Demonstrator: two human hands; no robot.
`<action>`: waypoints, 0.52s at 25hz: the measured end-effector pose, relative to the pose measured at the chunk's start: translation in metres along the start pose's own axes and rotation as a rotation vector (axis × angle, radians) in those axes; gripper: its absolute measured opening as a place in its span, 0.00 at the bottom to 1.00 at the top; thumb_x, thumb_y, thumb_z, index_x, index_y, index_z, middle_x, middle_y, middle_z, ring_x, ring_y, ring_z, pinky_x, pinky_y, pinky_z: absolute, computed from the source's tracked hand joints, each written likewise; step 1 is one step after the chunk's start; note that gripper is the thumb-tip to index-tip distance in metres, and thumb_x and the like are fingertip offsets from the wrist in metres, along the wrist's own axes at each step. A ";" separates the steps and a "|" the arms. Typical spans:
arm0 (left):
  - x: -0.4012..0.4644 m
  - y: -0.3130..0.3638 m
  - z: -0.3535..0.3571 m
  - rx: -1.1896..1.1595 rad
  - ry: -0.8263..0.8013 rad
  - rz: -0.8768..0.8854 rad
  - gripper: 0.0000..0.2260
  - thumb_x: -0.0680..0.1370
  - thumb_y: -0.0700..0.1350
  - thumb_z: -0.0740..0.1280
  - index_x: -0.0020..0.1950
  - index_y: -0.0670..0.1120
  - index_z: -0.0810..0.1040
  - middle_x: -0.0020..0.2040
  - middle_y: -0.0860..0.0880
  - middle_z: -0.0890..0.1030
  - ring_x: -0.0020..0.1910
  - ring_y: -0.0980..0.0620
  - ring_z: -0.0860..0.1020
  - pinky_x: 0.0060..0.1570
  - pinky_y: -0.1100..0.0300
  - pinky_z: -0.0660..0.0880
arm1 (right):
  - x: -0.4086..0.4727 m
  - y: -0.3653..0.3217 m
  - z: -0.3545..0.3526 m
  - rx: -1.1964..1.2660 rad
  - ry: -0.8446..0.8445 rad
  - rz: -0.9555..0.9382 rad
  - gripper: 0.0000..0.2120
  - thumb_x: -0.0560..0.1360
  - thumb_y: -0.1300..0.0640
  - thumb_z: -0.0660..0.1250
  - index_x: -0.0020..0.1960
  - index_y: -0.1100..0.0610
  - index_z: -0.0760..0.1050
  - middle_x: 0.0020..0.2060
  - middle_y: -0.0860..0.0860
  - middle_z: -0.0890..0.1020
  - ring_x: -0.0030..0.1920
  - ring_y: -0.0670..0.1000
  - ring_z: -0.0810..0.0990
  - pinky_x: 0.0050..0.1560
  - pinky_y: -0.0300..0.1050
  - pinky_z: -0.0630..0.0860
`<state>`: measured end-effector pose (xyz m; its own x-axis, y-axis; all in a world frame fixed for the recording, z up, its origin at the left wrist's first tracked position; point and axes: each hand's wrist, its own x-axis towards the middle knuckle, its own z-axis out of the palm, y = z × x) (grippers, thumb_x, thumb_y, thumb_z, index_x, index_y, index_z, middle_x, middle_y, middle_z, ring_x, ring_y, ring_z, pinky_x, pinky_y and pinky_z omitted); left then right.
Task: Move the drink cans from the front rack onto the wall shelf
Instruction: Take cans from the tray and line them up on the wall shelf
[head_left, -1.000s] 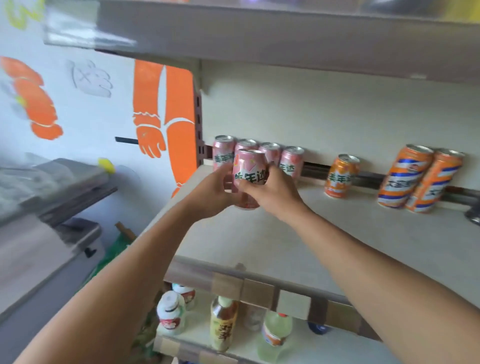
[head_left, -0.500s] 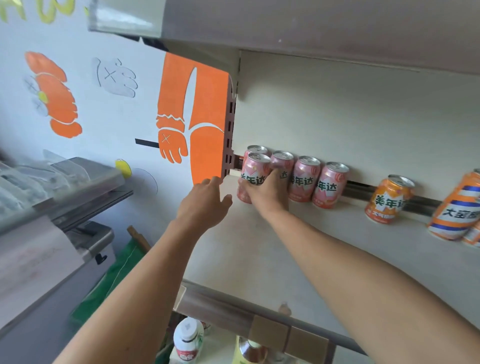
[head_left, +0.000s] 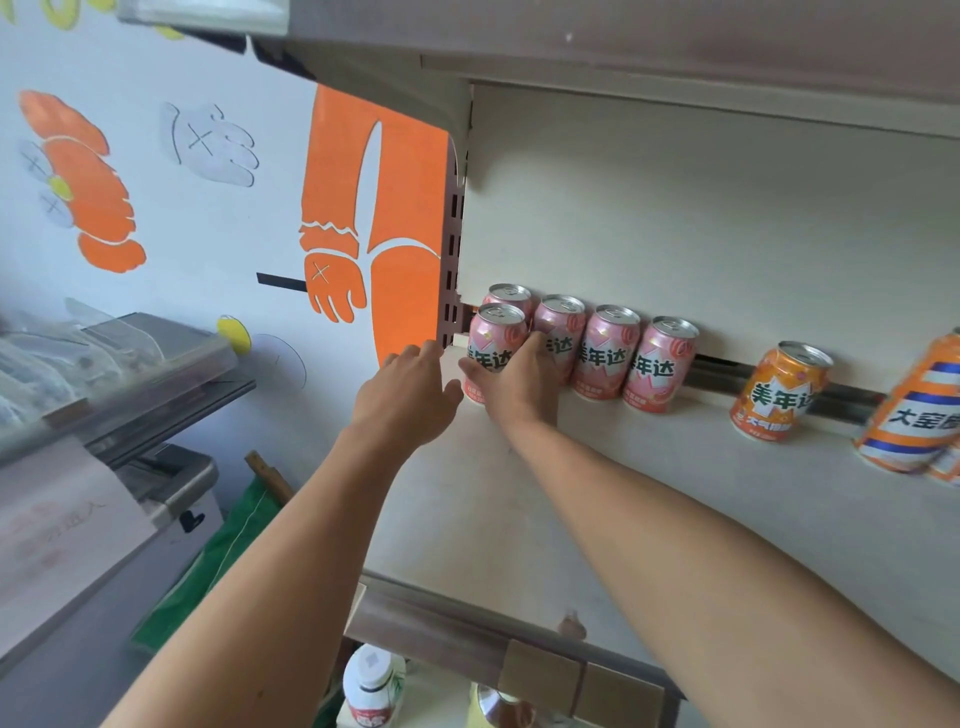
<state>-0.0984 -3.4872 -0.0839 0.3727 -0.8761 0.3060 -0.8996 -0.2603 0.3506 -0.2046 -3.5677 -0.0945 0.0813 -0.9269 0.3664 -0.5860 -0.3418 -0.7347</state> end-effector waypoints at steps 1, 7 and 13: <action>0.001 -0.001 -0.002 0.005 0.005 0.002 0.21 0.80 0.54 0.61 0.70 0.46 0.67 0.64 0.46 0.75 0.64 0.44 0.72 0.53 0.47 0.76 | -0.001 0.000 0.001 -0.018 0.009 -0.006 0.32 0.69 0.45 0.77 0.60 0.63 0.67 0.59 0.59 0.77 0.60 0.59 0.76 0.53 0.48 0.71; -0.013 0.000 -0.017 0.026 0.037 0.018 0.19 0.80 0.54 0.61 0.69 0.48 0.67 0.63 0.47 0.75 0.61 0.45 0.74 0.49 0.49 0.75 | -0.002 0.000 -0.005 -0.075 -0.066 -0.028 0.35 0.68 0.42 0.76 0.62 0.64 0.66 0.59 0.59 0.77 0.60 0.59 0.76 0.49 0.47 0.71; -0.045 0.044 -0.034 -0.015 0.078 0.164 0.15 0.80 0.53 0.60 0.63 0.48 0.72 0.58 0.48 0.77 0.56 0.44 0.76 0.44 0.53 0.71 | -0.042 0.021 -0.074 -0.237 -0.179 -0.267 0.17 0.77 0.45 0.65 0.58 0.57 0.73 0.55 0.54 0.80 0.55 0.56 0.79 0.46 0.47 0.74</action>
<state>-0.1474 -3.4459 -0.0522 0.2381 -0.8722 0.4273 -0.9466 -0.1100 0.3031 -0.2796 -3.5247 -0.0827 0.3826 -0.8299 0.4061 -0.6936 -0.5483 -0.4671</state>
